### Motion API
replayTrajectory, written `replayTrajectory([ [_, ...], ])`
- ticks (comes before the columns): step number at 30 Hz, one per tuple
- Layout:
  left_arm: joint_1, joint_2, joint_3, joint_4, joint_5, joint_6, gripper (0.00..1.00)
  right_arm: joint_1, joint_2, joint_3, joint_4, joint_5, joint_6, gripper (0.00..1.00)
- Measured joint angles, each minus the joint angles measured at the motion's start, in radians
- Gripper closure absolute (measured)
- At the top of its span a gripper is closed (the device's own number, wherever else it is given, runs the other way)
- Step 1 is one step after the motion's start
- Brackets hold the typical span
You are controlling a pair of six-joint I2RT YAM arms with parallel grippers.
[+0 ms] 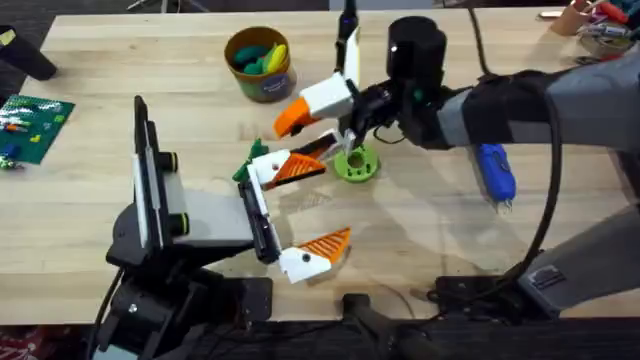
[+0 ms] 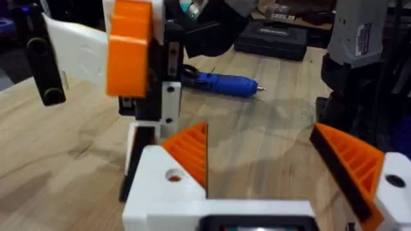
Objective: Pick up the gripper from the table and insert it into the empty holder that is missing its gripper. Then pick up a screw, insert it into the mounting hole, and use the screwdriver to tighten it. Finally, clean up the table by picking up the vegetable and placing it into the bucket.
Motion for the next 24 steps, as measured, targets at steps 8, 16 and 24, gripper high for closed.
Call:
replayTrajectory([
  [8,0.000,0.000,0.000,0.000,0.000,0.000,0.015,-0.073,0.000,0.000,-0.004,0.031,-0.092,0.007],
  [16,0.000,0.000,0.000,0.000,0.000,0.000,0.014,-0.115,-0.001,0.000,-0.007,0.250,-0.257,0.008],
  [24,0.000,0.000,0.000,0.000,0.000,0.000,0.014,-0.187,-0.112,0.004,-0.101,0.431,-0.417,0.007],
])
